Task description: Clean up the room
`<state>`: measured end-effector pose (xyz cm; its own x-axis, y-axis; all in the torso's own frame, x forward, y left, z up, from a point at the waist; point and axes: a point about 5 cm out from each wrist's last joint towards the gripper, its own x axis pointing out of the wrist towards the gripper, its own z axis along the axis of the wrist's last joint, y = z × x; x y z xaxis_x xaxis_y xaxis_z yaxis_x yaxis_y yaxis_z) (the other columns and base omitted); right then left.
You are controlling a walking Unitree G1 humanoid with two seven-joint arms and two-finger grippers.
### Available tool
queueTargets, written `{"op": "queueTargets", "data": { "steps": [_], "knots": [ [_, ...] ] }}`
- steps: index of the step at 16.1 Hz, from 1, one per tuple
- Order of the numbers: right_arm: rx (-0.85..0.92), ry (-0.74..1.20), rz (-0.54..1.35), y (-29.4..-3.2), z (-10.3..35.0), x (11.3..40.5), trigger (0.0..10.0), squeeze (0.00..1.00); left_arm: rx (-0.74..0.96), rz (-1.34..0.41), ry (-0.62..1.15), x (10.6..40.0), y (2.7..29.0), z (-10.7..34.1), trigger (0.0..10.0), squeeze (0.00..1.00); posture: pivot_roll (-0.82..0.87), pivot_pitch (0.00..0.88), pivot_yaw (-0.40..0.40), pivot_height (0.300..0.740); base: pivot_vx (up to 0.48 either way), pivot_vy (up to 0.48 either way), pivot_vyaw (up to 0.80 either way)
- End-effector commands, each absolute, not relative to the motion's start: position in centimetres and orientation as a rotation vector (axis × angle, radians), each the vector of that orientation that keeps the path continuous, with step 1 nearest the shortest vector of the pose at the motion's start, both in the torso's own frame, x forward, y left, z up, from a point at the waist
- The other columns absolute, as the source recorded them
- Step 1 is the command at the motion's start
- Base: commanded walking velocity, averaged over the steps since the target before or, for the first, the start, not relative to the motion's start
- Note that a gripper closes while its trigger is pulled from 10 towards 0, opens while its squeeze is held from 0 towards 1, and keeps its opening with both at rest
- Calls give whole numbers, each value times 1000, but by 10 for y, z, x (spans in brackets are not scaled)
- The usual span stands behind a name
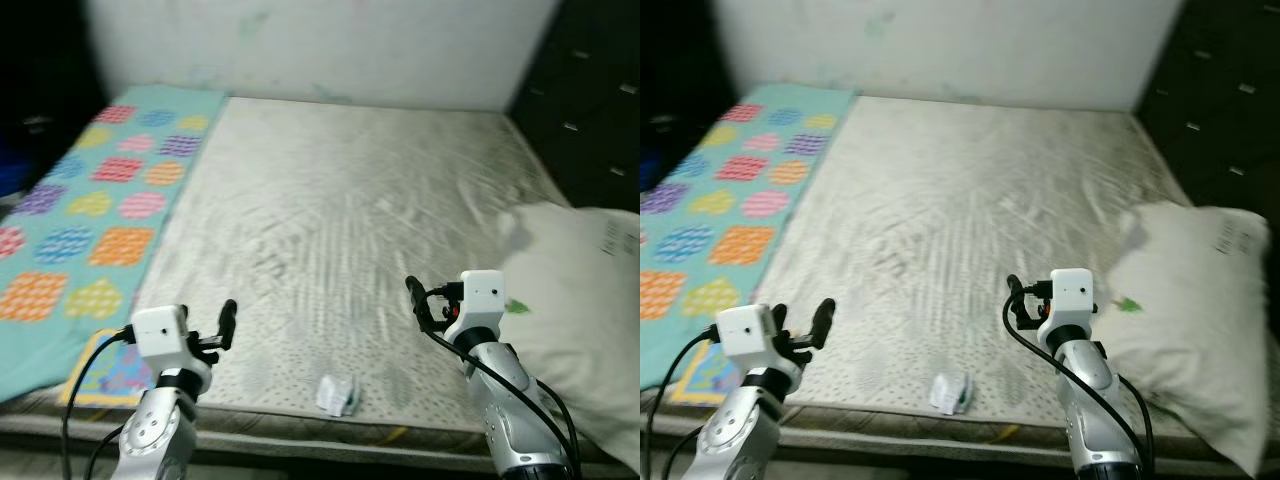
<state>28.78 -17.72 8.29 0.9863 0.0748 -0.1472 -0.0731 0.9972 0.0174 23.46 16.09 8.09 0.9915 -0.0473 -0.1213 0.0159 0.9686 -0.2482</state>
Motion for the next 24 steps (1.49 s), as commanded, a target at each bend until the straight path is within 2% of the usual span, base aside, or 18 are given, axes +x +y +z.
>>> {"op": "queueTargets", "data": {
  "steps": [1, 5, 16, 20, 24],
  "knots": [
    [13, 131, 72, -177, 86, 289, 10000, 0, -252, -32, 148, 233, 161, 77, 10000, 0, -109, 33, -38, 740, 0, 341, 0],
    [11, 134, 64, -178, 86, 287, 10000, 0, -251, -42, 154, 232, 160, 77, 10000, 0, -111, 37, -36, 740, 0, 359, 0],
    [6, 129, 72, -179, 87, 289, 10000, 0, -241, -48, 139, 236, 157, 78, 10000, 0, -120, 31, -33, 740, 0, 0, 0],
    [-37, 161, 118, -173, 89, 292, 10000, 0, -226, -61, 116, 240, 157, 79, 10000, 0, -127, 19, -119, 740, 0, 0, 0],
    [-49, 164, 196, -153, 88, 300, 10000, 0, -191, 10, 88, 238, 161, 80, 10000, 0, -76, 9, -147, 740, 0, 0, 0]
  ]
}}
